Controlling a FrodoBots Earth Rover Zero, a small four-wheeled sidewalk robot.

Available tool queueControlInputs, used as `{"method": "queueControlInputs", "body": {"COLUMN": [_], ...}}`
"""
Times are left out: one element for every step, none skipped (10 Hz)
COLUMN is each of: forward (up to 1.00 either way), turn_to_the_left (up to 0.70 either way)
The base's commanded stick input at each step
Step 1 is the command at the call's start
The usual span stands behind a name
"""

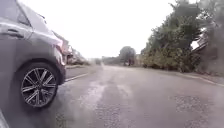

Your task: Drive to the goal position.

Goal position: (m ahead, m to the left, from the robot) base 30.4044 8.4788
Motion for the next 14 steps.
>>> {"method": "queueControlInputs", "body": {"forward": [1.00, 1.00, 1.00, 1.00, 1.00, 1.00, 1.00, 1.00, 1.00, 1.00, 1.00, 1.00, 1.00, 1.00], "turn_to_the_left": [0.00, 0.00, 0.00, 0.00, 0.00, 0.00, 0.00, 0.00, 0.07, 0.21, 0.40, 0.40, 0.28, 0.10]}}
